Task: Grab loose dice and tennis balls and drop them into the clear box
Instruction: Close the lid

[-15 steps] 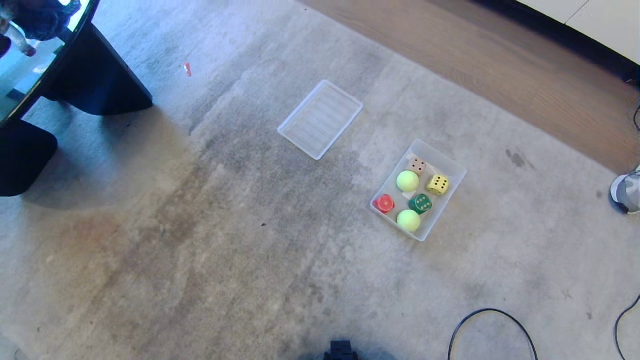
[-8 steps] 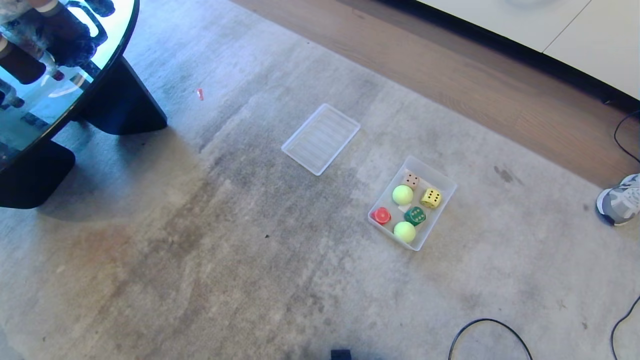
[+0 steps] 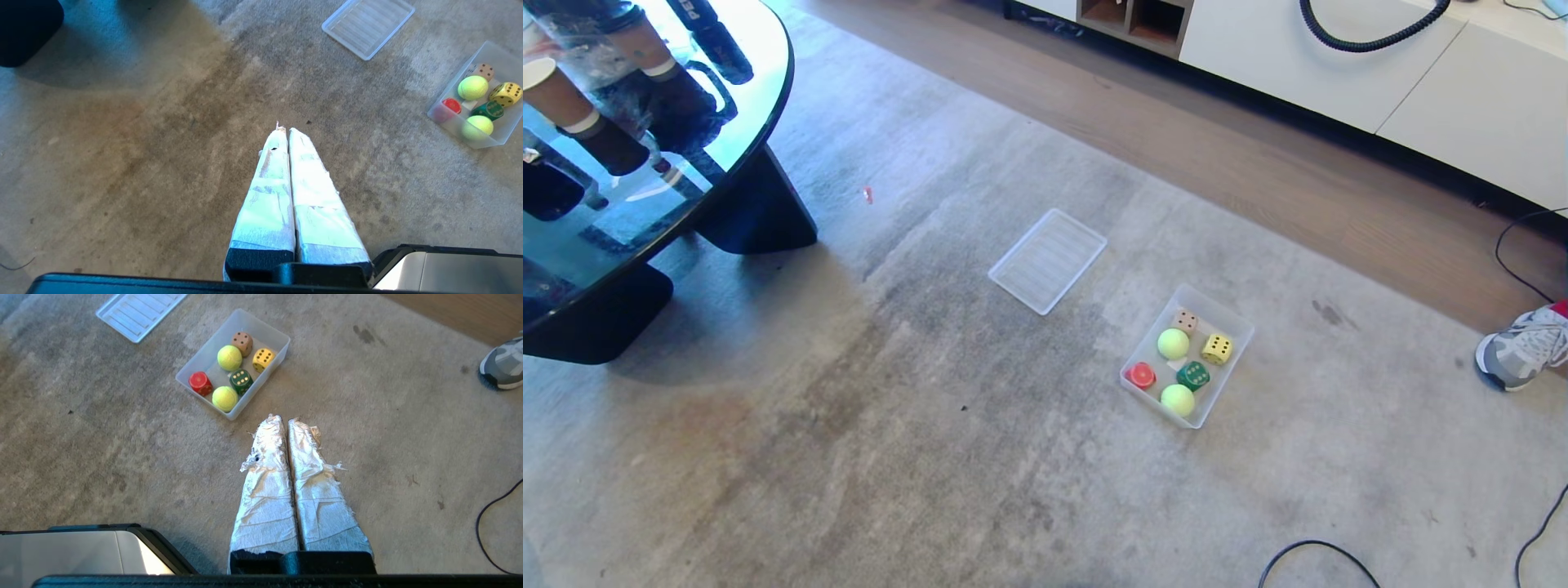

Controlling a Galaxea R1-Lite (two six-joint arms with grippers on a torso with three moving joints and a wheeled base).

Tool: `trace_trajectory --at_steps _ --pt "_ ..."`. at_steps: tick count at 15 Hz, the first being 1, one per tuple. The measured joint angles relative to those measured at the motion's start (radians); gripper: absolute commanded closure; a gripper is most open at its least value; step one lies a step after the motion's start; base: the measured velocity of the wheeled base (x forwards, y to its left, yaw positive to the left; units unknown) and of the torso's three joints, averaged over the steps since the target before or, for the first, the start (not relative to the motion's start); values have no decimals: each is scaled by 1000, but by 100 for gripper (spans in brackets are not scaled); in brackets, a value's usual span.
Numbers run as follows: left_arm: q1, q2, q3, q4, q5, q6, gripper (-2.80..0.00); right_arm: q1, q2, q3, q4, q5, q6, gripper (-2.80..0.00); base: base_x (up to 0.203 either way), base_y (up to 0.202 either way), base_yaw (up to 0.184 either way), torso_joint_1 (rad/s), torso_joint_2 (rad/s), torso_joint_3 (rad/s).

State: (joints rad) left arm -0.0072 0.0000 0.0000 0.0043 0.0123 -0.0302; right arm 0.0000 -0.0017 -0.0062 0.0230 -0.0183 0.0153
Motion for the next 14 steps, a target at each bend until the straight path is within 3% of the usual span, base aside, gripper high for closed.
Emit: trace_trajectory --at_steps 9,14 --pt "0 0 0 0 -1 0 0 0 0 0 0 0 0 0 0 0 0 2 5 195" --pt "-1 0 0 0 -3 4 0 0 0 0 0 0 -1 0 0 0 0 2 3 35"
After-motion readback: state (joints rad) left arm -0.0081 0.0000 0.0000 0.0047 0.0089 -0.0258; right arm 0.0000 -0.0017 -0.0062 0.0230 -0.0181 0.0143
